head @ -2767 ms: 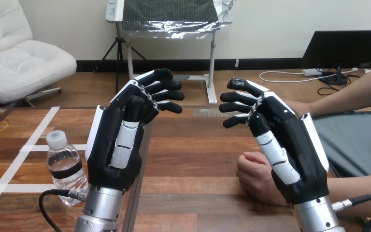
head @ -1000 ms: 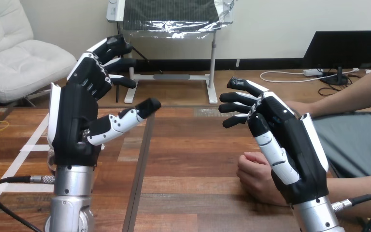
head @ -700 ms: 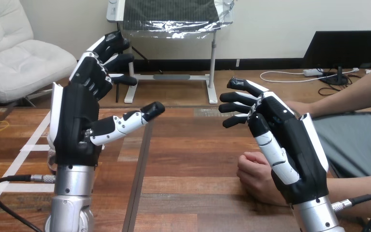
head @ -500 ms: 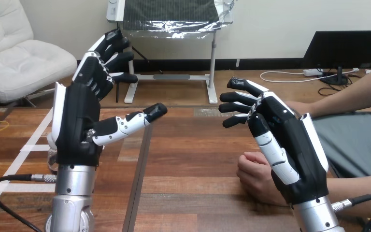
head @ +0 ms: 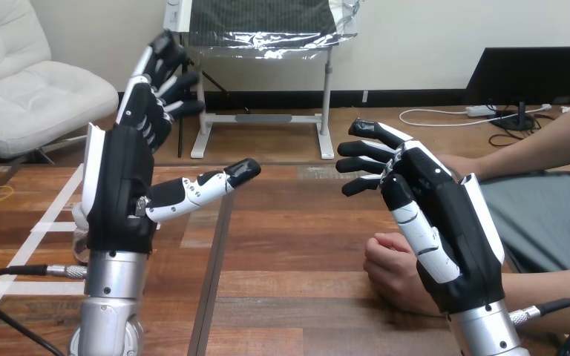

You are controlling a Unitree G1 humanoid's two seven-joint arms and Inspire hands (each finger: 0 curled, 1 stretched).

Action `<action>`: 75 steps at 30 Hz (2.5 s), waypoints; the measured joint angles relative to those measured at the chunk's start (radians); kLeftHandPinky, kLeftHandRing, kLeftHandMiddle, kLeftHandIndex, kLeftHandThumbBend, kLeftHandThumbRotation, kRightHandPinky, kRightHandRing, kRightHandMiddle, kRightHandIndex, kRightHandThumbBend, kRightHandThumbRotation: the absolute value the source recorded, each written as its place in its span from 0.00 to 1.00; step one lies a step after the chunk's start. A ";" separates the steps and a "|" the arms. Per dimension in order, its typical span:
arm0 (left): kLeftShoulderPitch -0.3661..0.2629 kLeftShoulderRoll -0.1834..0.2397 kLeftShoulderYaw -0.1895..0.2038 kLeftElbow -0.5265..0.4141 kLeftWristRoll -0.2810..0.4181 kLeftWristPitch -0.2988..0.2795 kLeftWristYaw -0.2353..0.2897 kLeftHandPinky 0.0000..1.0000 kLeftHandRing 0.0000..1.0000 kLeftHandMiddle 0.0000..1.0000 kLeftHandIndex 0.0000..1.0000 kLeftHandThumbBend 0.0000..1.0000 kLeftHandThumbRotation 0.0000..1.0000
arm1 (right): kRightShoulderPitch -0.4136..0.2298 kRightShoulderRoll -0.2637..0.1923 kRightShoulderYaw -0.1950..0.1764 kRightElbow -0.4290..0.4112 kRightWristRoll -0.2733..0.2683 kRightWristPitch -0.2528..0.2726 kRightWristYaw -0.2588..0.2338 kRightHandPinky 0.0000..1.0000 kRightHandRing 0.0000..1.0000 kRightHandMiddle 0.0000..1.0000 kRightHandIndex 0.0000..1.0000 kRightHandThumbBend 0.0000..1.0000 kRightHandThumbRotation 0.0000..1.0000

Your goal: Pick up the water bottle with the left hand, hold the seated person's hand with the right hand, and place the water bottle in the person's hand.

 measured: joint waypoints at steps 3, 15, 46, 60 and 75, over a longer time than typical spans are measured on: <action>0.000 0.004 0.003 -0.006 0.011 0.001 0.013 0.96 0.98 0.99 0.99 1.00 0.13 | 0.000 0.000 0.000 0.000 0.000 0.000 0.000 0.58 0.70 0.74 0.79 0.53 0.73; 0.000 0.023 0.026 -0.011 0.075 0.001 0.099 1.00 1.00 1.00 1.00 1.00 0.39 | 0.000 0.000 0.000 0.000 -0.006 0.000 -0.001 0.58 0.70 0.74 0.79 0.53 0.74; 0.000 0.080 0.099 -0.020 0.113 0.153 0.244 1.00 1.00 1.00 1.00 1.00 0.43 | 0.001 0.001 0.001 0.000 -0.010 0.000 -0.005 0.58 0.70 0.74 0.79 0.53 0.74; -0.014 0.100 0.100 0.032 0.099 0.158 0.249 1.00 1.00 1.00 1.00 1.00 0.38 | 0.002 0.001 0.001 0.000 -0.009 0.000 -0.004 0.58 0.70 0.74 0.79 0.56 0.75; -0.033 0.114 0.097 0.124 0.115 0.211 0.273 1.00 1.00 1.00 1.00 1.00 0.39 | 0.015 0.001 0.001 -0.002 -0.008 0.000 -0.003 0.58 0.70 0.74 0.79 0.58 0.75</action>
